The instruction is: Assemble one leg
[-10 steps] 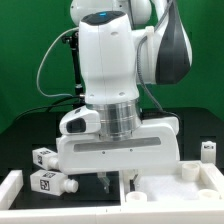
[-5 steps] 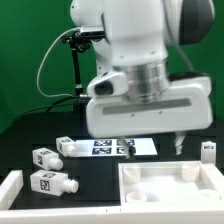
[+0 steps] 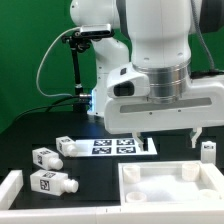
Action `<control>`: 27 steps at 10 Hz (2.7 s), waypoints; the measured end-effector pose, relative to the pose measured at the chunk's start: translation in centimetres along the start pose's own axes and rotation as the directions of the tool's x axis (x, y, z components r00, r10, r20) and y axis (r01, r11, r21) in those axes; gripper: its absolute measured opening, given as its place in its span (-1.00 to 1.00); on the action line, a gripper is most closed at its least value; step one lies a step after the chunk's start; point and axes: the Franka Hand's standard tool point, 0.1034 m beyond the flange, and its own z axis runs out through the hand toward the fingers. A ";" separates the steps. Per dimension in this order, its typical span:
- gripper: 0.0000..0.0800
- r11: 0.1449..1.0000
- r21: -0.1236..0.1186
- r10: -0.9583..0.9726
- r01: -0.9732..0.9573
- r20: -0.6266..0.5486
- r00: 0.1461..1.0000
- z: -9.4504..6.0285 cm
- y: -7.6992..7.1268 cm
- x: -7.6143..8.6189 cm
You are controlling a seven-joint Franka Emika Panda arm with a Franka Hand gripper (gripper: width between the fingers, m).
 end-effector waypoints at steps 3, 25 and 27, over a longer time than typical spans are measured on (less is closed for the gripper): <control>0.62 0.999 0.005 0.044 -0.044 0.009 0.999 -1.5 -4.7 -3.7; 0.62 0.977 -0.094 0.211 -0.190 0.520 0.827 9.9 -10.1 -10.1; 0.62 0.976 -0.100 0.215 -0.192 0.530 0.820 10.3 -9.9 -10.3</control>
Offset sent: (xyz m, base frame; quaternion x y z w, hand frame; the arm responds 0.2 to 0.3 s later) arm -0.0276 0.0441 0.0430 -0.0405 -0.1704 0.0049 0.9845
